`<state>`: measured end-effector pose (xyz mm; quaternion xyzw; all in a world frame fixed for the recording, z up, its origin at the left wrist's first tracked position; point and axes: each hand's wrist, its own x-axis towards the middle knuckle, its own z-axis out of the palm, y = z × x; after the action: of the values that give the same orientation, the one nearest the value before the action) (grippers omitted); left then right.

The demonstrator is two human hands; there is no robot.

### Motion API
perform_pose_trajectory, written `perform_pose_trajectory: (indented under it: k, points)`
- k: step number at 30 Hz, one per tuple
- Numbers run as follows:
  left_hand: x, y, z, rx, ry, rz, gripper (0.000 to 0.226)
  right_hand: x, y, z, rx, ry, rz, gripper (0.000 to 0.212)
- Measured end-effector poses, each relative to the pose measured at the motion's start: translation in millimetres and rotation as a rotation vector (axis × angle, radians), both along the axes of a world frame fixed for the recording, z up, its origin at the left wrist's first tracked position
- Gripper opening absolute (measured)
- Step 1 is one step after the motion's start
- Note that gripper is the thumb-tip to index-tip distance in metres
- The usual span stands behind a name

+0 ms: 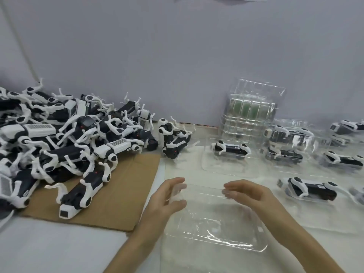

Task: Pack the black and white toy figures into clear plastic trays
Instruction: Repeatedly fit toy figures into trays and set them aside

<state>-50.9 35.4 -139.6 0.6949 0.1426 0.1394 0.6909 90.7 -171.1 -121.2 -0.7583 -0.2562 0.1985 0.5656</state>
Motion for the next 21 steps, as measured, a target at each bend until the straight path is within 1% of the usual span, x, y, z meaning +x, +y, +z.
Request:
perform_pose_trajectory:
  k: [3,5,8,10,12,14,15,16,17,18,19,21]
  points:
    - [-2.8,3.4,-2.0,0.008,-0.008,0.032,0.049,10.4,11.1,21.6,0.022,-0.128,-0.096,0.014]
    - [0.0,3.8,-1.7,0.003,-0.003,0.053,0.047,19.4,32.2,39.9,0.025,-0.195,-0.107,0.015]
    - [-0.6,-0.2,0.4,0.020,0.011,0.065,0.045,29.3,83.6,61.9,-0.046,-0.410,-0.011,0.020]
    - [0.4,0.5,1.0,0.021,0.013,0.074,0.045,31.1,125.0,70.2,-0.123,-0.619,0.100,0.027]
    - [1.8,1.0,2.3,0.014,0.020,0.076,0.047,32.8,165.0,70.6,-0.297,-0.919,0.225,0.037]
    - [2.8,1.2,1.7,0.006,0.014,0.075,0.048,37.0,197.3,62.5,-0.580,-1.288,0.314,0.045]
    - [3.2,1.5,1.2,0.004,0.010,0.073,0.049,40.4,209.5,56.0,-0.724,-1.436,0.328,0.047]
    - [3.8,1.8,0.7,0.004,0.008,0.066,0.049,43.9,219.2,48.3,-0.848,-1.539,0.327,0.047]
    - [4.3,2.4,0.0,0.004,0.007,0.058,0.049,46.8,226.3,39.9,-0.945,-1.592,0.311,0.048]
    - [5.1,2.9,-0.9,0.003,0.006,0.050,0.049,49.5,230.9,31.5,-1.012,-1.604,0.282,0.049]
    - [5.8,3.0,-1.6,0.001,0.006,0.045,0.049,51.6,233.3,23.3,-1.052,-1.586,0.247,0.051]
    - [6.3,2.1,-2.1,0.003,0.005,0.041,0.048,54.9,234.3,10.6,-1.067,-1.531,0.170,0.055]
